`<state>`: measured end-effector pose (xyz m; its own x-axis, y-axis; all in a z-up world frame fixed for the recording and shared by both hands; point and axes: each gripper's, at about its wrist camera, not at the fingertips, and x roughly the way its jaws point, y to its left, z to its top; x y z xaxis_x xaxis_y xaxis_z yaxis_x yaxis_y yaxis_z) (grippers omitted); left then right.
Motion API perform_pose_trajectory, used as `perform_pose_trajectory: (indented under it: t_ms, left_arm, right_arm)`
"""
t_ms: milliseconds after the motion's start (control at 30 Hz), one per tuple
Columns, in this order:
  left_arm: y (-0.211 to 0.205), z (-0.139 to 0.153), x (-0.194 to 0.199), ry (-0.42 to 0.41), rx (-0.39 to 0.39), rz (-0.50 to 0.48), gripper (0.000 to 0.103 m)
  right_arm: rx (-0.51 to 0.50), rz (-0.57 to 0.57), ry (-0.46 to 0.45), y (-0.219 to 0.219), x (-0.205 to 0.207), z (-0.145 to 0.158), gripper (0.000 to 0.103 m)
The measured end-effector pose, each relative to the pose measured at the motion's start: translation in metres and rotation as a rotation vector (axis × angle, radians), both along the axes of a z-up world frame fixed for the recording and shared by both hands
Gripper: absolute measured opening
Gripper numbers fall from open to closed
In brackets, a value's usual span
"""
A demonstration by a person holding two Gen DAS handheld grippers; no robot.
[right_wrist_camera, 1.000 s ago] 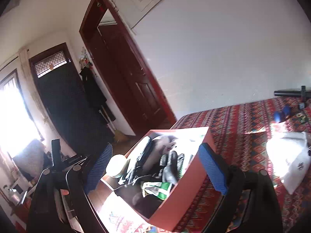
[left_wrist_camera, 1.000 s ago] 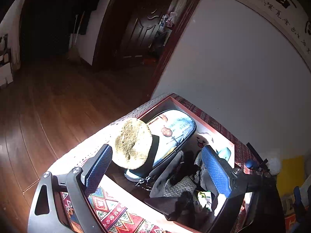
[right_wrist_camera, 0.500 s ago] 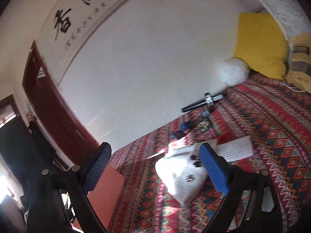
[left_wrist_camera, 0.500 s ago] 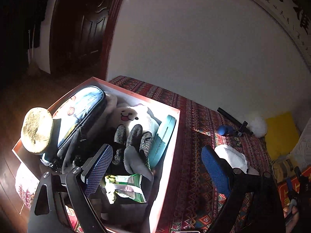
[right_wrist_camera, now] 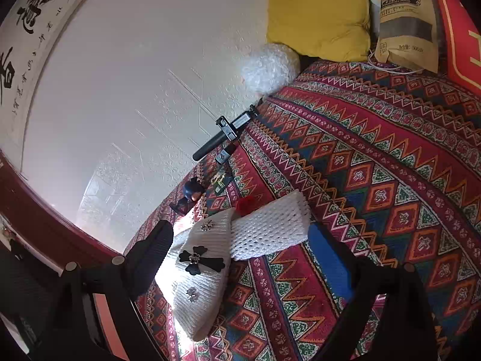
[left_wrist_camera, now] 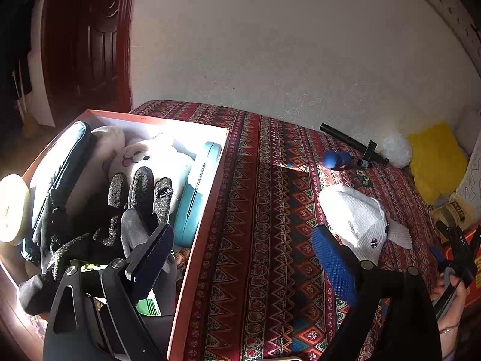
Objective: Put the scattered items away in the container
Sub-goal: 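Move both tools back over the bed toward the red plastic piece, then grasp the red plastic piece with the right gripper and lift it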
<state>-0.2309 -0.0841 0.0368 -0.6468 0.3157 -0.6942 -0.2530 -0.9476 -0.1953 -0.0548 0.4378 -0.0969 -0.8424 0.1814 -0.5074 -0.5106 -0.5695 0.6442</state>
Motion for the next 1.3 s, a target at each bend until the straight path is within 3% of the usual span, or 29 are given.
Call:
perform_pose_trajectory:
  t_ms: [200,333,433,500,633,800,867,900,933,967,1067,1300]
  left_arm:
    - [0.004,-0.007,-0.004,-0.013,-0.009,-0.004,0.093]
    - [0.006,-0.010,-0.006,-0.020,-0.015,-0.005,0.093]
    - [0.006,-0.012,-0.009,-0.023,-0.013,-0.004,0.093]
    - [0.006,-0.014,-0.010,-0.026,-0.019,-0.002,0.093]
    - [0.006,-0.018,-0.016,-0.042,-0.017,0.014,0.093]
    - [0.010,-0.020,-0.017,-0.045,-0.024,0.009,0.093]
    - [0.011,-0.020,-0.016,-0.042,-0.031,0.002,0.093]
    - [0.012,-0.021,-0.016,-0.041,-0.033,0.002,0.093]
    - [0.012,-0.021,-0.017,-0.041,-0.034,0.003,0.093]
    - [0.012,-0.021,-0.017,-0.043,-0.032,0.003,0.093]
    - [0.011,-0.020,-0.017,-0.045,-0.024,-0.001,0.093]
    - [0.039,-0.006,0.000,0.041,-0.050,-0.112,0.093]
  right_arm:
    - [0.075,0.024,-0.031,0.013,-0.024,0.008,0.091]
    - [0.094,0.053,-0.045,0.030,-0.044,0.014,0.086]
    - [0.108,0.076,-0.104,0.046,-0.068,0.011,0.080]
    - [0.108,0.093,-0.166,0.055,-0.085,0.004,0.079]
    - [0.028,0.261,-0.253,0.054,-0.131,-0.022,0.062]
    - [-0.095,0.293,-0.355,0.052,-0.170,-0.063,0.062]
    - [-0.078,0.282,-0.388,0.049,-0.179,-0.070,0.061]
    - [-0.040,0.273,-0.409,0.046,-0.182,-0.068,0.043]
    - [-0.016,0.272,-0.424,0.045,-0.183,-0.067,0.034]
    - [-0.020,0.272,-0.422,0.046,-0.181,-0.067,0.034]
    - [-0.078,0.252,-0.346,0.053,-0.164,-0.062,0.032]
    - [-0.286,0.183,0.225,0.056,-0.044,-0.002,0.031]
